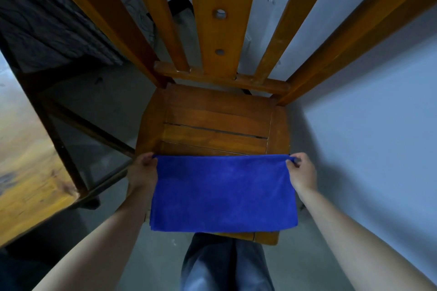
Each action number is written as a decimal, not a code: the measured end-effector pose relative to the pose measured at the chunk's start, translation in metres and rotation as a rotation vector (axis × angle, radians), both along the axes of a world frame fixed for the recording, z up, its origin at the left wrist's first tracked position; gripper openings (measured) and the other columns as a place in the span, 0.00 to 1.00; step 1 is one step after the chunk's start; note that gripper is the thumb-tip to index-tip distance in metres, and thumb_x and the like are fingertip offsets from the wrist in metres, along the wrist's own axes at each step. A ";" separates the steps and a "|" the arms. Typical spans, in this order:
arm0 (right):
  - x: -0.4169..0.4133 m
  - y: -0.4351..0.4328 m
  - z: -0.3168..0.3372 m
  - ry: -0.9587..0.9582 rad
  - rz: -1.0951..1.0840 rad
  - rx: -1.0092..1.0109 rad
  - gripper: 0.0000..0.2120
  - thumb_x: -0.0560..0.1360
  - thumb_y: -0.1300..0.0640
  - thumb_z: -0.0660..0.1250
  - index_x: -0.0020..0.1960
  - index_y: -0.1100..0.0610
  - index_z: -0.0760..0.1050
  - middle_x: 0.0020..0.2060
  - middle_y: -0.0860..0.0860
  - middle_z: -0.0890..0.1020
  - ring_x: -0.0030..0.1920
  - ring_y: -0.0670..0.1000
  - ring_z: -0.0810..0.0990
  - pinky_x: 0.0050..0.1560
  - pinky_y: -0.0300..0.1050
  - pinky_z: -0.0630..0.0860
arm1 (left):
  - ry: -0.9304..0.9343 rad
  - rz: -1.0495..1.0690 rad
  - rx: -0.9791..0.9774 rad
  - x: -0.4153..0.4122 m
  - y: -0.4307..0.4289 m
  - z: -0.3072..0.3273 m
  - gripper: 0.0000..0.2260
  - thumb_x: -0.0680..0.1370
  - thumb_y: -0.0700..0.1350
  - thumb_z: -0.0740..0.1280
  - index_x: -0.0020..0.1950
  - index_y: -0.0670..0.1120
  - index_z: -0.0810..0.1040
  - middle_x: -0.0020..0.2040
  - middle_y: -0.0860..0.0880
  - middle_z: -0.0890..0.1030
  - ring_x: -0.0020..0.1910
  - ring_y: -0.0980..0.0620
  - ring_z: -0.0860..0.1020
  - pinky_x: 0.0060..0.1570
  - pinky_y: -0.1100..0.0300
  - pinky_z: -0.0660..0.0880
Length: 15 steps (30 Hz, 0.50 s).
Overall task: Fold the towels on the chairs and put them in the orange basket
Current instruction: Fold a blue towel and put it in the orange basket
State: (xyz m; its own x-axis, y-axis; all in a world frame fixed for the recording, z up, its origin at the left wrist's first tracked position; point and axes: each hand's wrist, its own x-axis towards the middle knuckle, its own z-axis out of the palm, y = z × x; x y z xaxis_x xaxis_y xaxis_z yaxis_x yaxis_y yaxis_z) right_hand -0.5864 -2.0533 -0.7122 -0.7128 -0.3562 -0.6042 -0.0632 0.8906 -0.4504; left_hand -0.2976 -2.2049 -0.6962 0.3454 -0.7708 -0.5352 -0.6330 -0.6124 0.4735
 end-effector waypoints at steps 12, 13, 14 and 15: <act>0.041 0.064 0.018 0.518 0.665 0.037 0.18 0.73 0.56 0.60 0.57 0.64 0.77 0.55 0.63 0.79 0.57 0.62 0.75 0.51 0.56 0.78 | -0.438 -1.149 -0.018 0.003 0.088 0.012 0.24 0.73 0.49 0.59 0.66 0.41 0.71 0.69 0.40 0.71 0.66 0.42 0.66 0.59 0.44 0.72; 0.049 0.067 0.015 0.556 0.798 -0.012 0.19 0.72 0.55 0.58 0.55 0.63 0.79 0.54 0.62 0.80 0.58 0.60 0.73 0.49 0.55 0.78 | -0.460 -1.220 0.030 0.006 0.095 0.009 0.26 0.72 0.51 0.57 0.66 0.41 0.70 0.67 0.40 0.72 0.66 0.43 0.65 0.61 0.44 0.70; 0.058 0.067 0.013 0.560 0.901 -0.032 0.19 0.71 0.54 0.58 0.54 0.61 0.80 0.54 0.61 0.81 0.58 0.59 0.73 0.49 0.54 0.79 | -0.476 -1.258 0.076 0.008 0.100 0.006 0.27 0.71 0.53 0.56 0.67 0.41 0.68 0.67 0.40 0.73 0.66 0.43 0.64 0.63 0.45 0.66; 0.065 0.065 0.011 0.521 0.977 -0.009 0.17 0.69 0.53 0.62 0.54 0.59 0.81 0.55 0.60 0.81 0.59 0.59 0.74 0.48 0.54 0.79 | -0.473 -1.272 0.099 0.012 0.104 0.001 0.28 0.71 0.54 0.58 0.67 0.41 0.67 0.66 0.39 0.73 0.67 0.42 0.65 0.63 0.45 0.63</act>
State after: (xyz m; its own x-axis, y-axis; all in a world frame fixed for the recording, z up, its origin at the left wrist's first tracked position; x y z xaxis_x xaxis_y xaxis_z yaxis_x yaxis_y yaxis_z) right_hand -0.5213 -1.9885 -0.7013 -0.2892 -0.9068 -0.3068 -0.9206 0.3513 -0.1704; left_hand -0.2856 -2.1011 -0.6953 -0.4048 -0.6567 -0.6363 -0.8690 0.4928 0.0443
